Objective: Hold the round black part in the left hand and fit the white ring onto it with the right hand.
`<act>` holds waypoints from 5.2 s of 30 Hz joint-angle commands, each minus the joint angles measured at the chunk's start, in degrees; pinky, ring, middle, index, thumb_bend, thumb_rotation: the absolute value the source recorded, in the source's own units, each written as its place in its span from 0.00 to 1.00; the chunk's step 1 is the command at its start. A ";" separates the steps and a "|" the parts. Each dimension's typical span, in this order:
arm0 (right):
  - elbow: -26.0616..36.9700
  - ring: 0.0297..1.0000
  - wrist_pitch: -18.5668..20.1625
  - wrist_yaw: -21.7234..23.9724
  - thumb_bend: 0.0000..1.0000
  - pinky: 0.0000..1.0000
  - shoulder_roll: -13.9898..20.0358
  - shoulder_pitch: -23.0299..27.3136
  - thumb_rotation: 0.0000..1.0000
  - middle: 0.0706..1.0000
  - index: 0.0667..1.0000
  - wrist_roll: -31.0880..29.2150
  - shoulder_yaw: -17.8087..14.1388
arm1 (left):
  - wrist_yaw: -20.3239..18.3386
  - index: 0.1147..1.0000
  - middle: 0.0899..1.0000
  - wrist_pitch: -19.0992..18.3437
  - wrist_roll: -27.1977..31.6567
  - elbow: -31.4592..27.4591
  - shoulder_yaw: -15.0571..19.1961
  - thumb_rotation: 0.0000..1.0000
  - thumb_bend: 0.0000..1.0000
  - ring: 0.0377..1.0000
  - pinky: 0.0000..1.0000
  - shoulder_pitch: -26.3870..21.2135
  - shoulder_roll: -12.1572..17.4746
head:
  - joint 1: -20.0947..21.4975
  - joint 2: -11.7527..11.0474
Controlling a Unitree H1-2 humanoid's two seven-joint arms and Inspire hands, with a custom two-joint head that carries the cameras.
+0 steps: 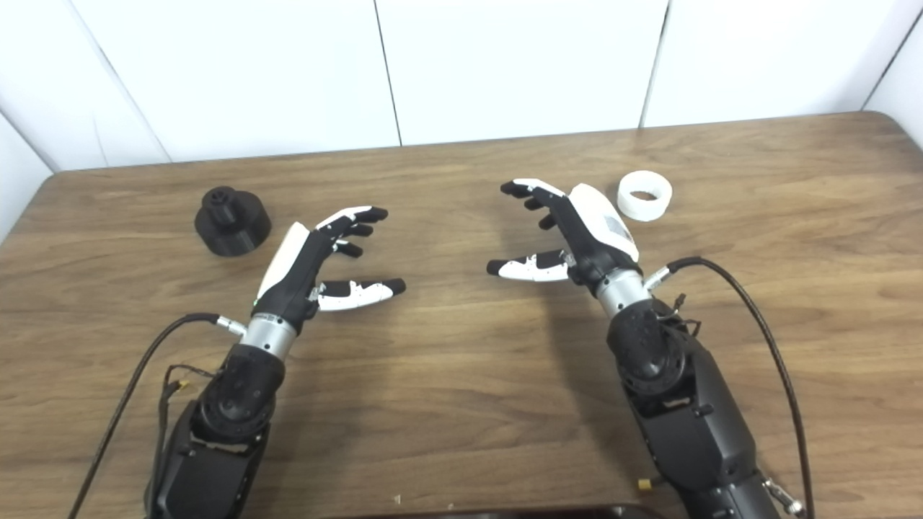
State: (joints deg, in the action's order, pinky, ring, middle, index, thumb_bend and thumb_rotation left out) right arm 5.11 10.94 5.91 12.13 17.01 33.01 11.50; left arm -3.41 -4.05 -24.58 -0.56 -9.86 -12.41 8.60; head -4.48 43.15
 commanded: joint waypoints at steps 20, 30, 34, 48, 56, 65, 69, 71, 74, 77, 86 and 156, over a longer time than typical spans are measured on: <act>0.46 0.80 -2.20 -1.42 0.73 0.68 0.13 2.64 0.22 0.82 0.79 0.24 0.01 | 0.83 0.75 0.83 0.86 -2.41 -2.39 0.59 0.22 0.78 0.82 0.69 -2.51 1.20 | -0.44 -0.02; 0.49 0.80 -2.23 -1.45 0.74 0.68 0.48 2.69 0.23 0.82 0.79 0.47 -0.03 | 8.71 0.75 0.92 0.60 -17.34 -6.49 2.79 0.47 0.91 0.88 0.71 -2.30 5.73 | -1.08 -0.23; 0.23 0.80 -2.12 -1.48 0.74 0.68 0.58 2.86 0.24 0.82 0.79 0.70 0.01 | 8.77 0.78 0.99 -1.13 -21.36 -7.59 4.56 0.50 0.92 0.98 0.85 -2.49 9.04 | -1.58 -0.48; -0.19 0.80 -3.21 -1.53 0.74 0.68 1.04 3.06 0.24 0.83 0.79 -0.09 -0.15 | 12.81 0.85 1.00 -6.09 -23.05 0.52 9.56 0.44 0.95 1.00 0.98 -3.51 12.90 | -2.42 -0.51; -0.52 0.79 -4.87 -2.23 0.74 0.69 1.14 2.60 0.20 0.82 0.79 -0.70 -0.50 | 16.35 0.88 1.00 -7.88 -22.94 8.60 10.07 0.43 0.98 1.00 0.99 -5.97 14.70 | -2.54 -0.53; -0.84 0.79 -5.61 -2.35 0.74 0.68 1.15 2.41 0.20 0.82 0.78 -1.00 -0.76 | 18.82 0.89 1.00 -8.16 -20.94 17.01 9.81 0.42 1.00 1.00 1.00 -8.44 16.01 | -2.52 -0.46; -0.60 0.79 -5.18 -2.14 0.74 0.67 1.37 2.30 0.21 0.82 0.79 -0.66 -0.72 | 18.96 0.89 1.00 -8.65 -20.03 20.09 9.32 0.44 1.00 1.00 0.98 -9.24 16.37 | -2.46 -0.45; -0.60 0.79 -5.26 -2.24 0.74 0.68 1.38 2.25 0.21 0.82 0.79 -0.73 -0.82 | 19.22 0.89 1.00 -8.44 -19.41 21.21 9.12 0.43 1.00 1.00 0.96 -9.51 16.44 | -2.28 -0.46; -0.39 0.80 -4.91 -2.21 0.74 0.69 1.32 2.22 0.20 0.82 0.79 -0.74 -0.98 | 18.14 0.88 1.00 -8.86 -18.03 22.34 9.03 0.46 1.00 1.00 0.97 -9.96 16.34 | -2.36 -0.39; -0.18 0.80 -4.77 -2.02 0.74 0.69 1.32 2.19 0.21 0.83 0.79 -0.73 -1.04 | 16.71 0.86 1.00 -9.24 -16.17 22.78 8.94 0.48 1.00 1.00 1.00 -10.38 16.21 | -2.25 -0.40; 0.88 0.82 -4.05 -1.62 0.74 0.69 1.14 1.96 0.21 0.84 0.79 -0.69 -1.32 | 15.29 0.82 1.00 -7.76 -12.93 25.23 7.13 0.53 1.00 1.00 0.96 -12.12 16.46 | -1.77 -0.13; 5.51 0.82 -1.88 0.00 0.73 0.70 3.05 0.08 0.24 0.86 0.79 -0.88 -3.15 | 18.94 0.58 1.00 0.57 -4.35 28.97 1.46 0.29 0.94 1.00 1.00 -13.48 10.78 | 1.08 1.65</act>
State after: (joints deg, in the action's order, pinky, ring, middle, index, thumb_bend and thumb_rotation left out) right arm 7.95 9.87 6.37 14.74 15.06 32.36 9.08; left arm 16.45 -3.73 -28.40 30.62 -7.90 -25.30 19.09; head -3.34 44.74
